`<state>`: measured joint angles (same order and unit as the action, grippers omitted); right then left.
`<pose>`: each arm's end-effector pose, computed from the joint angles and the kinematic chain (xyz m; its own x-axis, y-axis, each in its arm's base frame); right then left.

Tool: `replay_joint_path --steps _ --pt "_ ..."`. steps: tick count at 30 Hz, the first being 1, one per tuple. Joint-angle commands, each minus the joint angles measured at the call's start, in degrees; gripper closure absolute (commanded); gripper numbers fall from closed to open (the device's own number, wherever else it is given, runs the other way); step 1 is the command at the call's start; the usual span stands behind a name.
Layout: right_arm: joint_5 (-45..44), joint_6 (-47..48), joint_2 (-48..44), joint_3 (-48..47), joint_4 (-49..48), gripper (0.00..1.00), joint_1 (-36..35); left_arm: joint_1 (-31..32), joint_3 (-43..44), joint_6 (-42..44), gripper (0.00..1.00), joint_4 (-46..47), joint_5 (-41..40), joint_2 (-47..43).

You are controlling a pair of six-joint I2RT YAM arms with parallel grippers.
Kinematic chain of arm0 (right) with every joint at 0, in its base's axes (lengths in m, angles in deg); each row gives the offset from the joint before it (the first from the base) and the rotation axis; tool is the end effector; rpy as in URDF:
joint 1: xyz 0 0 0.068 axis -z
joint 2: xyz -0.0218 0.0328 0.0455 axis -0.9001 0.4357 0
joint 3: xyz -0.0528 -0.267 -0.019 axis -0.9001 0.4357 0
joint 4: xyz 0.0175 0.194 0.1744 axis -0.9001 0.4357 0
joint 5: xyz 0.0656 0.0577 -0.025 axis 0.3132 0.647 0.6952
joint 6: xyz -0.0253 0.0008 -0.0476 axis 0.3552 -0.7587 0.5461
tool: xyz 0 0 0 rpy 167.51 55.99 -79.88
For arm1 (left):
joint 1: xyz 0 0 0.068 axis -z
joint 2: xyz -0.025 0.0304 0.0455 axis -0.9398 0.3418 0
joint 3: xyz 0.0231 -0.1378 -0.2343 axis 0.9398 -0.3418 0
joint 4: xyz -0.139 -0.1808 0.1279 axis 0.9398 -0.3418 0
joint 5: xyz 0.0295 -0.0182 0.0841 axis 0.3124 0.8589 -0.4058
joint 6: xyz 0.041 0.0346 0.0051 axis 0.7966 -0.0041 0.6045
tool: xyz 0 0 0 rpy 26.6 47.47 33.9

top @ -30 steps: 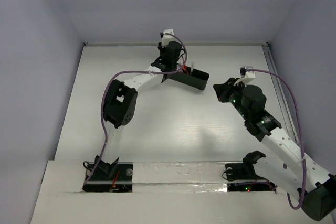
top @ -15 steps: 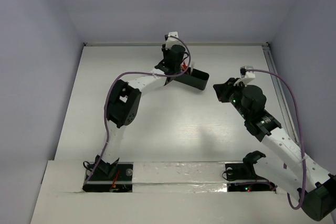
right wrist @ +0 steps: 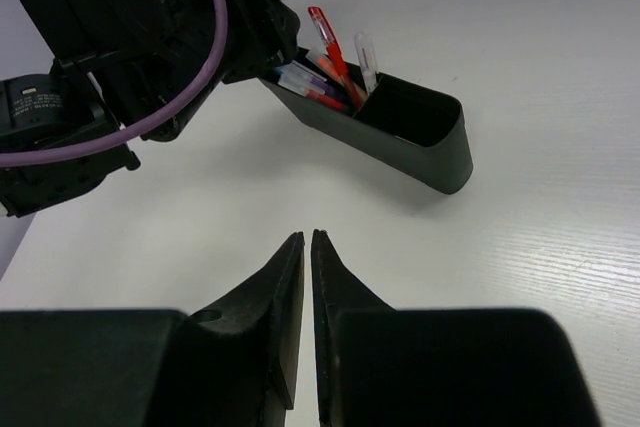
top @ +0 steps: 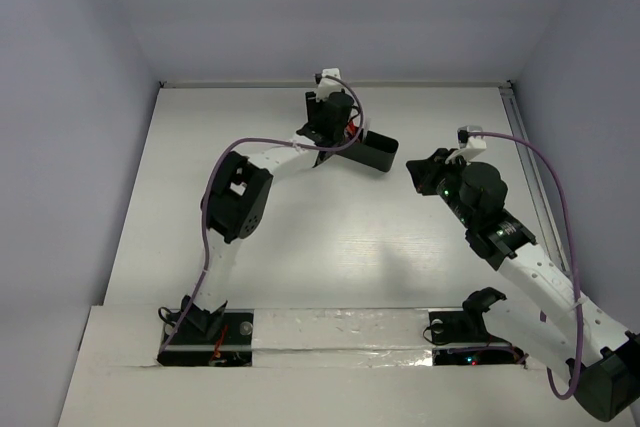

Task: Sort the stationery into containers
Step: Place the pen in the storage box, then reset both arms

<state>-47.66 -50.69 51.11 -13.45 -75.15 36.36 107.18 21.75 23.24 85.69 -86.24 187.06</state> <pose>0.1779 0.0888 0.3172 -0.2684 0.3340 -0.9036 -0.2661 0.8758 0.4028 0.4208 -0.2918 0.2386 -0.1828 -0.0986 -0.9782 -0.0395 0.9949 -0.0929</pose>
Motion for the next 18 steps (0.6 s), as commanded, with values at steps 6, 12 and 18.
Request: replay_joint_path --steps 6,12,18 --pt "-0.8 0.8 -0.4 0.0 -3.1 0.87 0.0 1.3 -1.5 1.3 0.4 3.5 -1.5 -9.3" --pt "-1.2 0.9 -0.7 -0.1 -3.0 0.87 0.0 3.0 -2.9 1.3 0.31 4.2 -0.8 -15.8" --pt "-2.2 1.0 -2.2 0.0 -2.6 1.0 0.0 4.6 -6.9 -1.0 0.3 3.5 3.5 -26.8"
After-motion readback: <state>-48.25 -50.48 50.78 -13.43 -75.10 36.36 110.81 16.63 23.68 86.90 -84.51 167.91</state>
